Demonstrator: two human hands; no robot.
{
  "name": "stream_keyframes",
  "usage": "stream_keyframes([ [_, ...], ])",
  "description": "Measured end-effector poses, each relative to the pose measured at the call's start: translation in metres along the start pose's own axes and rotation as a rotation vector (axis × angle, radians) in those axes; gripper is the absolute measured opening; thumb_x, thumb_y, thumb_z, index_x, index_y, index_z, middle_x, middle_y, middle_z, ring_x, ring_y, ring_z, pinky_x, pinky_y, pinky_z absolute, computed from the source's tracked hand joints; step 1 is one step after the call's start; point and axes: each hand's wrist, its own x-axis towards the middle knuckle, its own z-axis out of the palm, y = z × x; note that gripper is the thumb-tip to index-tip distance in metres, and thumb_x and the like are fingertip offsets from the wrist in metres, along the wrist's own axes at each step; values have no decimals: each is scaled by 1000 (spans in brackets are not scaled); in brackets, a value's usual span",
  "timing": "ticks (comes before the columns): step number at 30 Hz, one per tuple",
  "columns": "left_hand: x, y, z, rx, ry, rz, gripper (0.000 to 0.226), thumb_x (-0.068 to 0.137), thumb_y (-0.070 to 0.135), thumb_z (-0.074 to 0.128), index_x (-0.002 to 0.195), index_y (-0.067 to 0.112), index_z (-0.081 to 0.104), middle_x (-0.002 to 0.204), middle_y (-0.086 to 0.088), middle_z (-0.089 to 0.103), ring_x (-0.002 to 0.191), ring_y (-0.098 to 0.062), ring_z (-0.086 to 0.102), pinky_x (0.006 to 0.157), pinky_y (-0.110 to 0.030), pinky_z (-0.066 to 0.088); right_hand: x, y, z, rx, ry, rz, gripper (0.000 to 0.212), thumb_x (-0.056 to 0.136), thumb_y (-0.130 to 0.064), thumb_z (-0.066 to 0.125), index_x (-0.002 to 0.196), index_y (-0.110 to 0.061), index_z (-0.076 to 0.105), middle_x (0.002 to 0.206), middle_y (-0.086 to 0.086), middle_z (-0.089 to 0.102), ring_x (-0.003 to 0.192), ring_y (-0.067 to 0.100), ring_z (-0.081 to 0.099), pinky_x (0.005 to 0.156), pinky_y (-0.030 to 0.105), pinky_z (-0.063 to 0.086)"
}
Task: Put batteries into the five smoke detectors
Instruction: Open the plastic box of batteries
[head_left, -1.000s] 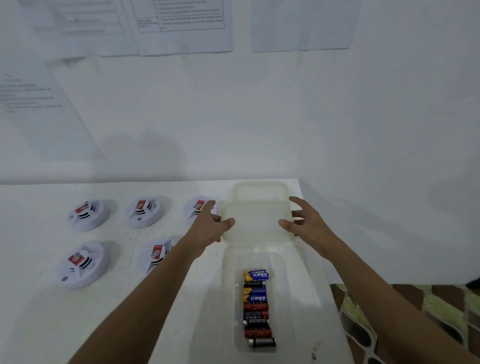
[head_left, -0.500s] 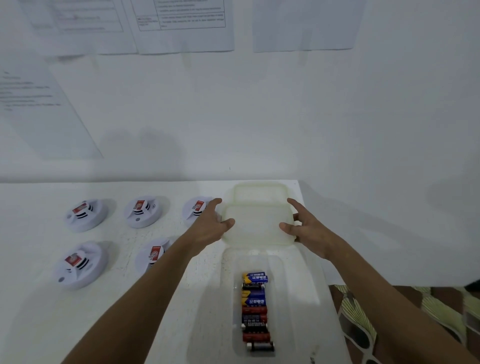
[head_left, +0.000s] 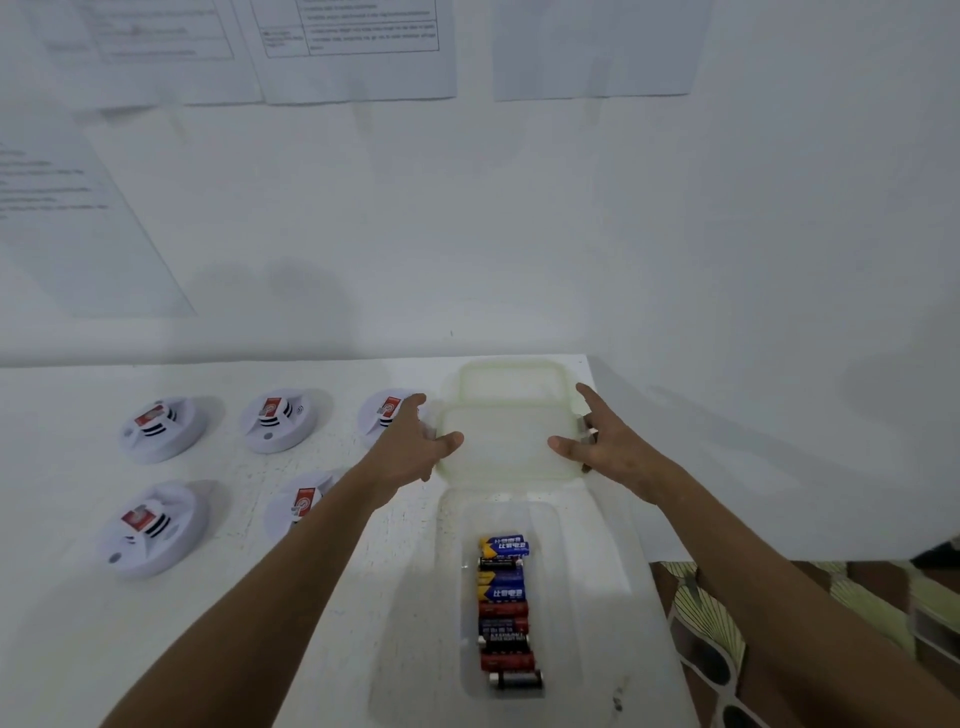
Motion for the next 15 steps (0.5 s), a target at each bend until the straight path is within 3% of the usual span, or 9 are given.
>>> stream_keyframes([
  [3, -3, 3, 0, 14, 63, 10, 92, 84, 28, 74, 152, 20, 14, 116, -6, 52, 81, -18, 60, 60, -29, 55, 0, -6, -5, -163, 60, -82, 107, 82, -36, 78, 157, -31, 3, 144, -2, 36, 125, 22, 46, 99, 36, 46],
  [8, -18, 1, 5, 57, 11, -49, 107, 77, 36, 80, 154, 22, 7, 124, -11, 54, 78, -21, 69, 55, -27, 56, 2, -17, -13, -198, -68, -147, 103, 82, -25, 81, 157, -33, 12, 150, -5, 43, 135, 16, 40, 109, 29, 35],
  [13, -16, 13, 3, -30, 70, 31, 106, 75, 17, 83, 153, 22, 10, 104, -5, 59, 84, -25, 68, 71, -38, 61, 3, -22, -19, -103, -34, -108, 98, 75, -21, 86, 152, -35, 29, 140, 2, 55, 127, 22, 51, 104, 32, 41],
  [15, -13, 22, 2, -13, 122, 89, 104, 76, 17, 82, 153, 24, 13, 102, 1, 58, 80, -21, 69, 69, -33, 60, 1, -21, -19, -70, -1, -124, 91, 76, -24, 85, 151, -35, 34, 138, 2, 57, 125, 22, 55, 105, 36, 44],
])
